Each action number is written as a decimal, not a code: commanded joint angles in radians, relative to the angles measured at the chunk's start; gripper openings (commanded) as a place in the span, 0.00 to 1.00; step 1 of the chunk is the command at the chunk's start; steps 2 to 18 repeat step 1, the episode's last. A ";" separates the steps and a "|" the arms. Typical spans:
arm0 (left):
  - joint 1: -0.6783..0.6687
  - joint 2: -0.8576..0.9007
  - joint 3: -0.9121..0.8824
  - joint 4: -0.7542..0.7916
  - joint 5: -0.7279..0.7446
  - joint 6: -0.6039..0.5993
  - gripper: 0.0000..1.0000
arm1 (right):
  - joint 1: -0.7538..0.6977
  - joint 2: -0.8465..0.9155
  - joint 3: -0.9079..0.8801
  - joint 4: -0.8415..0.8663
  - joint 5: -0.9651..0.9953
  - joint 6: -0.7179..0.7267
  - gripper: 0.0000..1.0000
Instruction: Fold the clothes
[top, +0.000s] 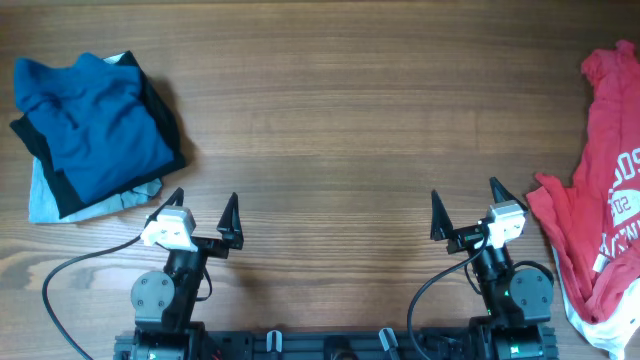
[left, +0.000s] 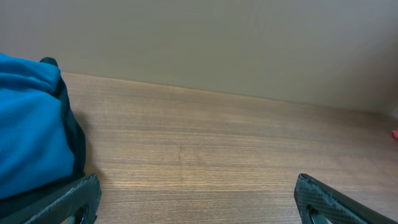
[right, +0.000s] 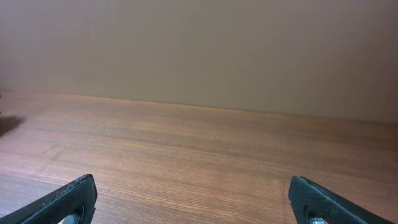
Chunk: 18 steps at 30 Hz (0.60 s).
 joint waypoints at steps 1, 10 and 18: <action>0.008 -0.011 -0.003 -0.004 0.023 0.013 1.00 | -0.005 -0.003 -0.001 0.003 -0.001 -0.012 1.00; 0.008 -0.011 -0.003 -0.004 0.023 0.013 1.00 | -0.005 -0.003 -0.001 0.003 -0.001 -0.012 1.00; 0.008 -0.011 -0.003 -0.004 0.023 0.013 1.00 | -0.005 -0.003 -0.001 0.003 -0.001 -0.012 1.00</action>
